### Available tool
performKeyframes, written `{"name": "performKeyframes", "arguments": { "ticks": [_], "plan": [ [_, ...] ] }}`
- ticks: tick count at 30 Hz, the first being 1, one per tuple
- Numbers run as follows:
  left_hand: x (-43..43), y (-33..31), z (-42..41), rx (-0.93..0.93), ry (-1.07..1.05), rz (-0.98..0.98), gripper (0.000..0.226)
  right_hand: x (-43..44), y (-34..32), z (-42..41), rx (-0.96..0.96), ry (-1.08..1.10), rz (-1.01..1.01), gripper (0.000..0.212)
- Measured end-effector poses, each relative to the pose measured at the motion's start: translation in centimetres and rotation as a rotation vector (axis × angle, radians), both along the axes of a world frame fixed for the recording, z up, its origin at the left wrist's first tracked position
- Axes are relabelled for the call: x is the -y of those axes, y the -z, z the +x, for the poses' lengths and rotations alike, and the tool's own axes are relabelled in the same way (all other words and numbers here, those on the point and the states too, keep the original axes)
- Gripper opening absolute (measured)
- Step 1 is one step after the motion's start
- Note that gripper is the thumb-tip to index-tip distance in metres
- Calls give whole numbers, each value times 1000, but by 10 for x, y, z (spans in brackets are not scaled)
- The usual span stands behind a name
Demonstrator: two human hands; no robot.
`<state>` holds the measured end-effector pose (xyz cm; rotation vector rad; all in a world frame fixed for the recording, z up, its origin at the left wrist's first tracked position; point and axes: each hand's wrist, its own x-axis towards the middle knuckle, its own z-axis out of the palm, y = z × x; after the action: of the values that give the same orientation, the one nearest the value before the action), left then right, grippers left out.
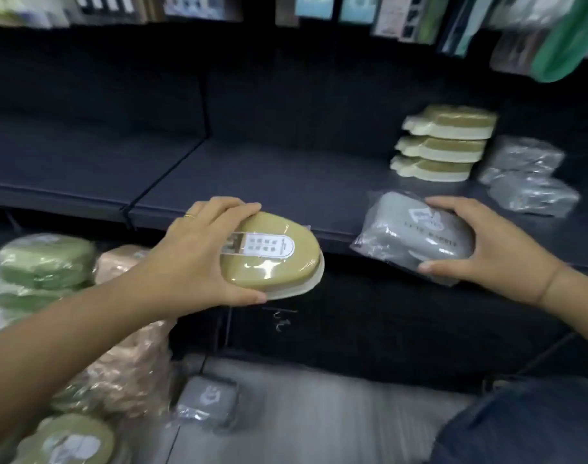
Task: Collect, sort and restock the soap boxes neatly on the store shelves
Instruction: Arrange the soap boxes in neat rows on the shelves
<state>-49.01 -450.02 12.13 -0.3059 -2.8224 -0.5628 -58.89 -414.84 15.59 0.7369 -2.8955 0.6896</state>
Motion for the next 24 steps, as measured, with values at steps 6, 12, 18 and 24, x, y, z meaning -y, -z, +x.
{"name": "performKeyframes", "arguments": {
  "ticks": [6, 12, 18, 24],
  "plan": [
    [-89, -8, -100, -22, 88, 35, 109, -94, -1, -89, 36, 312, -14, 94],
    [-149, 3, -166, 4, 130, -1, 95, -180, -15, -151, -63, 504, -50, 90],
    [-174, 19, -205, 82, 182, 168, 93, -211, -17, -207, -81, 399, 189, 60],
    [-174, 35, -220, -81, 137, 125, 85, -218, 4, -224, -93, 368, 119, 69]
  ]
}}
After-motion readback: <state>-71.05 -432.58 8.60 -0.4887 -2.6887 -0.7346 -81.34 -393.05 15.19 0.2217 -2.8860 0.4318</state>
